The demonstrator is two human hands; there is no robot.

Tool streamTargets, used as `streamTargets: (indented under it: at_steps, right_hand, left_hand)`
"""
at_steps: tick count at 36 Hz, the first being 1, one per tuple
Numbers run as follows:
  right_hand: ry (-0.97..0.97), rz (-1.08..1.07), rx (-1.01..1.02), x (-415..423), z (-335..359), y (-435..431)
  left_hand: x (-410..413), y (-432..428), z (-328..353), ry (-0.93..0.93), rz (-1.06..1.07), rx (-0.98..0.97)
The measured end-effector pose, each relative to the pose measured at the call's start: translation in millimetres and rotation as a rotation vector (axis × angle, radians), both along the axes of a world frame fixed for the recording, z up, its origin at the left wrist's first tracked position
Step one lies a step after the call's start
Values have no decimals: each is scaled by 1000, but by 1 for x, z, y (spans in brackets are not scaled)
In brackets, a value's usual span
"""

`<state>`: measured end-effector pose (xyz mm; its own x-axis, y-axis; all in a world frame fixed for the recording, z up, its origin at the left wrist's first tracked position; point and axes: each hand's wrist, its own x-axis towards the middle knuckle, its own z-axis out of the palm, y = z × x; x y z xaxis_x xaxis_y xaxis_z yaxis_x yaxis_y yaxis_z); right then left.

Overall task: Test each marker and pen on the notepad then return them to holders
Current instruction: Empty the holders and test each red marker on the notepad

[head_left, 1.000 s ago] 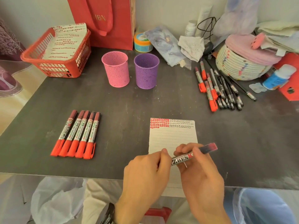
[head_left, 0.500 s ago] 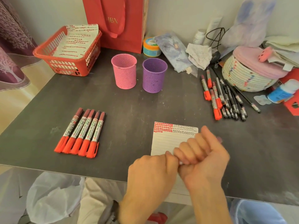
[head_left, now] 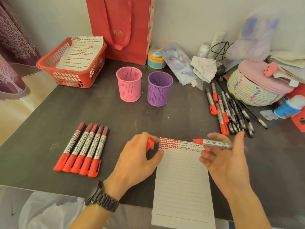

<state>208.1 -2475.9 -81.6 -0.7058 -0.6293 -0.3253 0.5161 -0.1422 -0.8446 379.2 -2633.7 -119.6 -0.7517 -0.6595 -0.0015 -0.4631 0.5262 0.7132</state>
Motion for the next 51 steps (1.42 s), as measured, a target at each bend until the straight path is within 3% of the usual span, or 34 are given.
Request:
streamTargets:
  at_steps: [6, 21, 51]
  right_hand:
    - [89, 33, 113, 7, -5, -14]
    - [724, -73, 430, 14, -46, -58]
    - [842, -95, 479, 16, -50, -59]
  left_hand:
    - [-12, -5, -12, -99, -103, -155]
    - [-8, -4, -14, -58, -106, -136]
    - [-13, -6, -20, -12, -45, -150]
